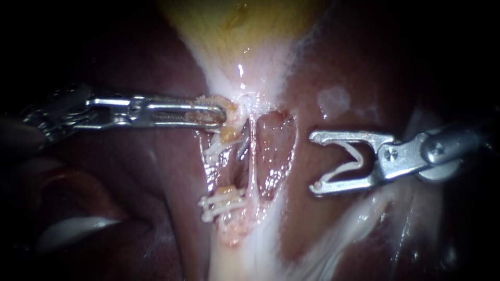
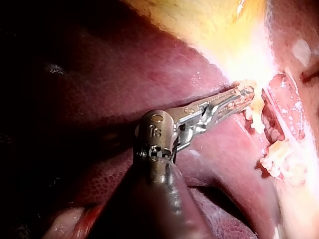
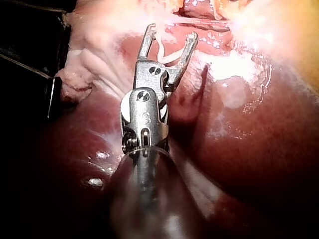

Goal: Clipping first clip right tube

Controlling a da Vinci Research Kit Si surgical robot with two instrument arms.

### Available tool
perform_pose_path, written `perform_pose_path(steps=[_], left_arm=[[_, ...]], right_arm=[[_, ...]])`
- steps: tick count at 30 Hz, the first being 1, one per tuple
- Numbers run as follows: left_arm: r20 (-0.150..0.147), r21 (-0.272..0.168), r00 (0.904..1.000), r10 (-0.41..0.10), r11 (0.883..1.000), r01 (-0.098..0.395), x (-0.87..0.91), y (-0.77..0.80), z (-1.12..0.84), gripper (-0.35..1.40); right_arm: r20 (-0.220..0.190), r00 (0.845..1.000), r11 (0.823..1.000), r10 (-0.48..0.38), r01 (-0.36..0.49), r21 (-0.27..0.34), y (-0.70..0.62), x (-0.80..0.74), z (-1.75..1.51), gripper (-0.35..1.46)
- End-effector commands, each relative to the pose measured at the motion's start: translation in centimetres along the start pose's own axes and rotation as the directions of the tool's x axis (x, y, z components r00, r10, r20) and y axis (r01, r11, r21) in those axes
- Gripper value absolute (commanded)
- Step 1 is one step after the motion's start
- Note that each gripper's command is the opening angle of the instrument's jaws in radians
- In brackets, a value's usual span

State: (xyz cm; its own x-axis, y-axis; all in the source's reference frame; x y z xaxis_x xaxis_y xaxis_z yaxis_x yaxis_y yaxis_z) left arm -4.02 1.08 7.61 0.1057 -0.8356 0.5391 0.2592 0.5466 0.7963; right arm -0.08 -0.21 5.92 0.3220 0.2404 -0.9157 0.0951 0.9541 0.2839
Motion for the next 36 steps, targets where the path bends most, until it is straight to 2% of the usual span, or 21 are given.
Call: perform_pose_path(steps=[1, 7, 12, 21, 28, 36], left_arm=[[0.0, 0.0, 1.0, 0.0, 1.0, 0.0, 0.0, -0.01, -0.01, -0.35], [0.0, -0.003, 1.0, -0.005, 1.0, 0.005, -0.08, -0.08, -0.12, -0.35], [-0.004, -0.005, 0.9999, -0.016, 1.0, 0.015, -0.22, -0.22, -0.29, -0.35], [0.037, 0.0, 0.9988, -0.032, 0.999, 0.032, -0.46, -0.46, -0.56, -0.35], [0.053, 0.003, 0.9979, -0.037, 0.999, 0.037, -0.52, -0.52, -0.73, -0.35], [0.065, 0.004, 0.9971, -0.041, 0.999, 0.041, -0.56, -0.61, -0.81, -0.35]], right_arm=[[0.001, 1.0, 1.0, 0.001, -0.001, 0.0, -0.01, 0.0, 0.0, 0.48], [0.0, 1.0, 1.0, 0.0, 0.0, 0.001, -0.02, 0.01, 0.0, 0.48], [0.0, 1.0, 1.0, 0.001, -0.001, 0.001, -0.02, 0.01, 0.01, 0.48], [0.0, 1.0, 1.0, 0.001, -0.001, 0.0, -0.02, 0.02, 0.01, 0.48], [0.001, 1.0, 1.0, 0.001, -0.001, 0.0, -0.02, 0.02, 0.02, 0.48], [0.001, 1.0, 1.0, 0.001, -0.001, -0.002, -0.02, 0.04, 0.07, 0.49]])
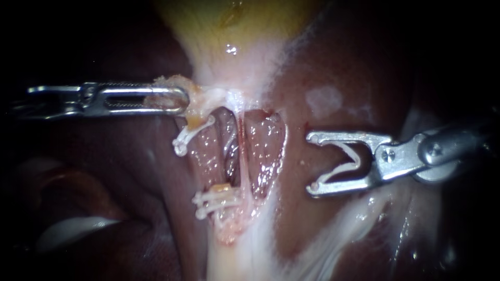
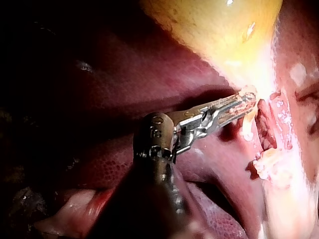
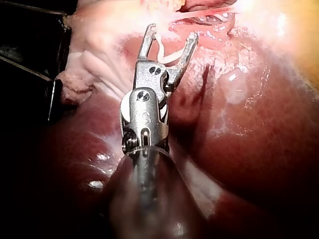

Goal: Clipping first clip right tube

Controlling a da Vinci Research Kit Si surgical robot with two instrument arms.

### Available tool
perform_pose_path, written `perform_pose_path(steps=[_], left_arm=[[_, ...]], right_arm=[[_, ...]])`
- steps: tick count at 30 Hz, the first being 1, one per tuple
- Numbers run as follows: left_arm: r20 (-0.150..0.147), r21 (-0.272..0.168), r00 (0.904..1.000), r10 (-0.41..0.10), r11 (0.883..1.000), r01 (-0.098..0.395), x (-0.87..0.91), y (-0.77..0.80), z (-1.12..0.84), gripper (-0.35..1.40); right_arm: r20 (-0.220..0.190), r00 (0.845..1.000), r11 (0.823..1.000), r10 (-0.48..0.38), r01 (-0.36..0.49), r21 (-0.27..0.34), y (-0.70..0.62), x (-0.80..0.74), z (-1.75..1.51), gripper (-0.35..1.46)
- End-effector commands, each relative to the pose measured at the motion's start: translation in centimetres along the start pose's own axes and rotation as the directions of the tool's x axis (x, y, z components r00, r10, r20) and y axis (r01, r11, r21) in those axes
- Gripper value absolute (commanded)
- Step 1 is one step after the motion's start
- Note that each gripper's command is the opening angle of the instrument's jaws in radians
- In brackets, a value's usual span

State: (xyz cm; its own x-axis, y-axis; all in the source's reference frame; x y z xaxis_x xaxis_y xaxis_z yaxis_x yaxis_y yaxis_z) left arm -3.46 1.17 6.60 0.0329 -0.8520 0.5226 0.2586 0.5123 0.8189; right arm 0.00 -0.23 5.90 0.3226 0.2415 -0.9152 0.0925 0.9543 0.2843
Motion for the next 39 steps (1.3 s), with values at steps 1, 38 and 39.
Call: perform_pose_path(steps=[1, 38, 39], left_arm=[[0.0, -0.001, 1.0, 0.0, 1.0, 0.0, 0.0, -0.01, 0.0, -0.35], [0.01, -0.001, 1.0, -0.001, 1.0, 0.001, 0.01, -0.19, -0.03, -0.35], [0.01, -0.002, 1.0, -0.001, 1.0, 0.001, 0.01, -0.2, -0.03, -0.35]], right_arm=[[0.001, 1.0, 1.0, 0.0, 0.0, -0.001, 0.0, 0.0, 0.01, 0.49], [0.029, 0.971, 0.972, 0.235, -0.235, -0.011, 0.23, -0.66, 1.19, 0.47], [0.028, 0.97, 0.971, 0.24, -0.24, -0.01, 0.23, -0.67, 1.22, 0.47]])
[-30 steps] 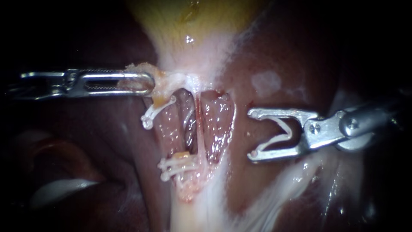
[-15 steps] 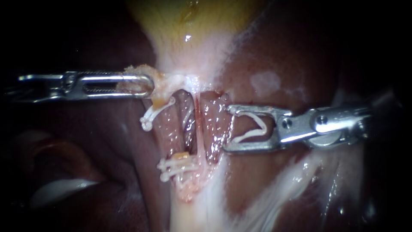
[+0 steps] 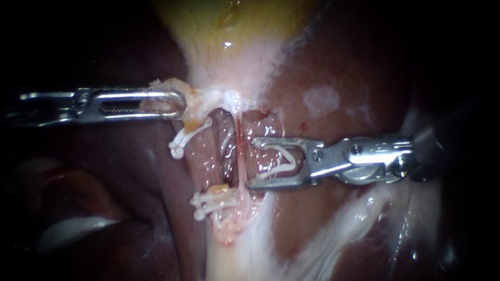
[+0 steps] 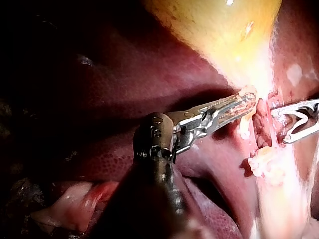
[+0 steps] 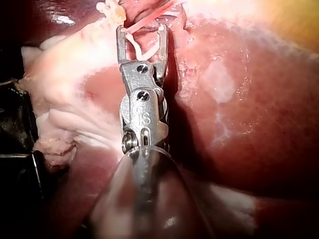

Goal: Clipping first clip right tube

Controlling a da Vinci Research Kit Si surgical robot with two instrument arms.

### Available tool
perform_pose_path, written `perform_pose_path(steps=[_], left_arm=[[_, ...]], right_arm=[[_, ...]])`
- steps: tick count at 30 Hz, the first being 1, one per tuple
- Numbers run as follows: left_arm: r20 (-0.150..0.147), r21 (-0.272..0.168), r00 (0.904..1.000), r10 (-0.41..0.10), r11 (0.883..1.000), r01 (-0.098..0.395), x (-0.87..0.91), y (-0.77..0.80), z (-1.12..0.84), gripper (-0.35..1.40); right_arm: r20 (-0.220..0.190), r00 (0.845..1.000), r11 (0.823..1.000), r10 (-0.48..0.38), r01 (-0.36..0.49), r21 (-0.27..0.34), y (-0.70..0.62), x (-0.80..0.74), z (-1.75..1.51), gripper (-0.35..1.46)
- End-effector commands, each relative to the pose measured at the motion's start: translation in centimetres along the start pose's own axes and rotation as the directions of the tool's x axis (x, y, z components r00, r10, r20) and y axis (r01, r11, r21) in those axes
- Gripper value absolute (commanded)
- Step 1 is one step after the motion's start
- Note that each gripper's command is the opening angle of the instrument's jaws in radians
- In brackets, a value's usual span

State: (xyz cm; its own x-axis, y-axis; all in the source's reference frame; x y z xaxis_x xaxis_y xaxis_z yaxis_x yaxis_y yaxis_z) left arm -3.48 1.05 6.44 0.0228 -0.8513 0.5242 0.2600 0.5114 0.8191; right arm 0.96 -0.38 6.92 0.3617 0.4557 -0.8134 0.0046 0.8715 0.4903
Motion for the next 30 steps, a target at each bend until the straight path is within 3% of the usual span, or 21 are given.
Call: perform_pose_path(steps=[1, 11, 16, 21, 30], left_arm=[[0.0, 0.0, 1.0, 0.0, 1.0, 0.0, 0.0, 0.0, 0.0, -0.35], [-0.001, 0.0, 1.0, 0.0, 1.0, 0.0, 0.0, 0.0, 0.0, -0.35], [-0.001, 0.001, 1.0, 0.0, 1.0, 0.0, 0.0, 0.0, -0.01, -0.35], [-0.002, 0.002, 1.0, 0.001, 1.0, -0.001, 0.0, 0.02, -0.02, -0.35], [-0.002, 0.003, 1.0, 0.001, 1.0, -0.001, 0.0, 0.09, -0.06, -0.35]], right_arm=[[-0.001, 1.0, 1.0, 0.003, -0.003, 0.004, 0.0, -0.01, 0.02, 0.47], [-0.019, 0.998, 0.997, 0.053, -0.052, 0.049, 0.02, -0.1, 0.33, 0.46], [-0.051, 0.995, 0.994, 0.082, -0.078, 0.079, 0.03, -0.14, 0.39, 0.45], [-0.107, 0.985, 0.983, 0.139, -0.124, 0.138, -0.01, -0.13, 0.39, 0.45], [-0.131, 0.971, 0.959, 0.202, -0.169, 0.229, -0.12, -0.08, 0.45, 0.43]])
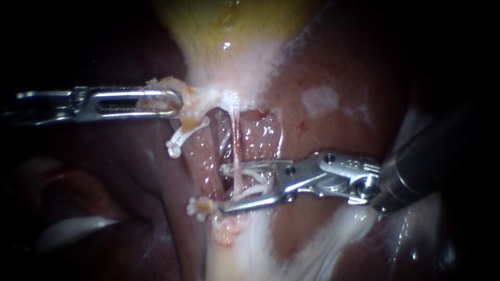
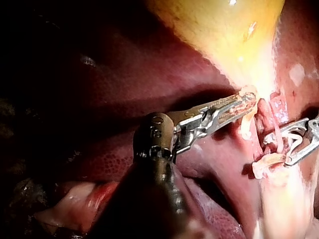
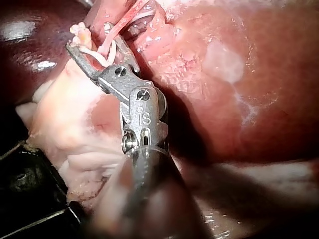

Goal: Clipping first clip right tube

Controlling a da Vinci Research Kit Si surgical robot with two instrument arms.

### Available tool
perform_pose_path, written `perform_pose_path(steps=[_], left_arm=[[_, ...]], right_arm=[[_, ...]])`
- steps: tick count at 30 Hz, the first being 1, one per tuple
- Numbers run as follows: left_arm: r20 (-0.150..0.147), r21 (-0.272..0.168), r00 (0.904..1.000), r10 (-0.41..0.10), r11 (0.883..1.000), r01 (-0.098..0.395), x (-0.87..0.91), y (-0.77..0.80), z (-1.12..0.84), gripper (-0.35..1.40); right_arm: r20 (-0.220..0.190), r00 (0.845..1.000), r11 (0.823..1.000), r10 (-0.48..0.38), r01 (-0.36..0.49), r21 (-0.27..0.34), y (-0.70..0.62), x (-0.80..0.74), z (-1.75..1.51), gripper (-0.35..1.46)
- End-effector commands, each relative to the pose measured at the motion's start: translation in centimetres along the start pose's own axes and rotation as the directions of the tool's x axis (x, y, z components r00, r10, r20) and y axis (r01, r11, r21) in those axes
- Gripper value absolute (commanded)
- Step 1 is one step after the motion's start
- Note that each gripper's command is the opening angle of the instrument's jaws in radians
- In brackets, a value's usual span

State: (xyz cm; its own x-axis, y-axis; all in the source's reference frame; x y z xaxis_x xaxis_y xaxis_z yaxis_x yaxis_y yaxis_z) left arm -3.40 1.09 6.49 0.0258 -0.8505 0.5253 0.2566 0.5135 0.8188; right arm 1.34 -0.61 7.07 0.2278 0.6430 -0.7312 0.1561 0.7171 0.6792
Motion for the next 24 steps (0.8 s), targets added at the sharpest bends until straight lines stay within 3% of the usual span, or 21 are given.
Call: perform_pose_path(steps=[1, 14, 24], left_arm=[[0.0, 0.0, 1.0, -0.001, 1.0, 0.001, 0.0, 0.01, 0.0, -0.35], [0.001, -0.002, 1.0, 0.0, 1.0, 0.0, 0.01, 0.03, -0.01, -0.35], [0.002, -0.004, 1.0, 0.0, 1.0, 0.0, 0.01, 0.05, -0.02, -0.35]], right_arm=[[0.002, 1.0, 1.0, 0.004, -0.004, 0.0, 0.0, 0.0, 0.01, 0.43], [0.003, 0.999, 0.999, 0.044, -0.044, -0.001, 0.0, -0.09, 0.07, 0.37], [0.002, 0.99, 0.99, 0.143, -0.143, 0.001, 0.01, -0.12, -0.03, 0.14]])
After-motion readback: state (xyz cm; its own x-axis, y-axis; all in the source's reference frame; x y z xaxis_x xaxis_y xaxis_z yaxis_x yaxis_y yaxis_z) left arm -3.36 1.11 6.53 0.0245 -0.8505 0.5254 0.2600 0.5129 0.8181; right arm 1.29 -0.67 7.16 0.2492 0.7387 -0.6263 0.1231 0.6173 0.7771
